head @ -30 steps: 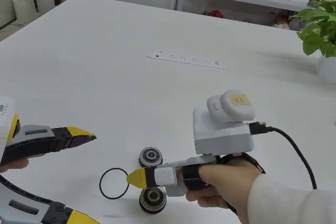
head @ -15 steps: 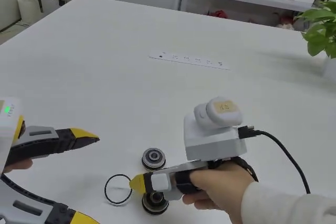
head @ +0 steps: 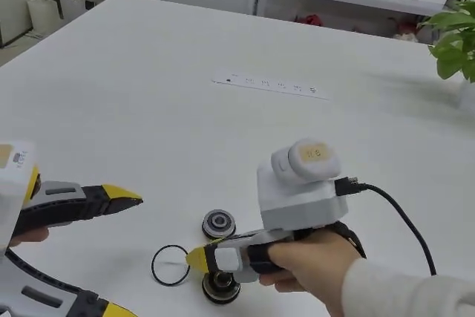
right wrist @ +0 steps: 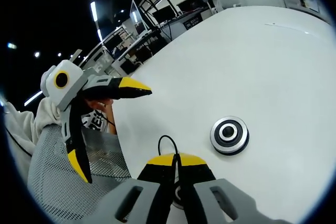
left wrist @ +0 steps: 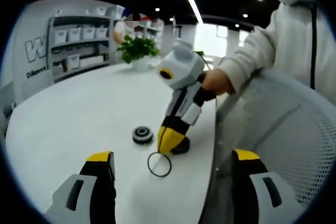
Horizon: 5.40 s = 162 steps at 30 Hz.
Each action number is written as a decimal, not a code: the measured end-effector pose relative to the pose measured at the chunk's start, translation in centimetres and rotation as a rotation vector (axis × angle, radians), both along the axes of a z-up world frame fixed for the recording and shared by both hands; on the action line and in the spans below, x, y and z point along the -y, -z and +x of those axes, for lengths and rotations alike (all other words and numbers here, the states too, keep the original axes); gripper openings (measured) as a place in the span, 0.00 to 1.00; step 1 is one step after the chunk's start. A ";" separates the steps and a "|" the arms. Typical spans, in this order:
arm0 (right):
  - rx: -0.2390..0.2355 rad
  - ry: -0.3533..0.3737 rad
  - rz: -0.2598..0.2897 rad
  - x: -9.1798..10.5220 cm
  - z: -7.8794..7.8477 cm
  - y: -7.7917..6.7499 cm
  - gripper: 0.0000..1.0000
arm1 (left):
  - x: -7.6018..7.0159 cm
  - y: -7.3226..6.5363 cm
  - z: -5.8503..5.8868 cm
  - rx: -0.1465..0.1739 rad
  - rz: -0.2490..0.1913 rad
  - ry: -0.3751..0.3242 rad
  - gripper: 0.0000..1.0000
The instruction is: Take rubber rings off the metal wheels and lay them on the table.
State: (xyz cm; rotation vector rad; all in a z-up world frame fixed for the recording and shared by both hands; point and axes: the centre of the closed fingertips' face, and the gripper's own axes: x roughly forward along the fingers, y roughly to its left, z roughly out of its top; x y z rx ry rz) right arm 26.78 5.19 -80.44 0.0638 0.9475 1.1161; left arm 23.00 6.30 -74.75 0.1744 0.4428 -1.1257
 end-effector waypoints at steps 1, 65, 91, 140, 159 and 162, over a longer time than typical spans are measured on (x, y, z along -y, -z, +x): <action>0.003 -0.003 -0.003 0.0 0.0 0.0 0.00 | 0.0 0.0 0.0 0.000 0.002 0.002 0.93; 0.322 -0.268 0.089 5.6 -0.2 -5.2 0.33 | 7.7 -7.1 3.5 0.169 0.011 0.157 0.86; 0.303 -0.440 -0.013 6.6 -2.6 -0.3 0.29 | 8.0 1.6 1.9 0.020 0.038 0.180 0.40; 0.384 -0.507 -0.045 6.2 -3.0 0.7 0.14 | 7.4 4.4 1.1 0.022 0.147 0.213 0.14; 0.185 -0.336 -0.070 6.7 -2.2 1.2 0.00 | 7.4 4.6 1.1 0.016 0.139 0.205 0.14; 0.117 -0.288 -0.070 6.8 -2.0 1.3 0.00 | 7.4 4.6 1.1 0.017 0.137 0.204 0.14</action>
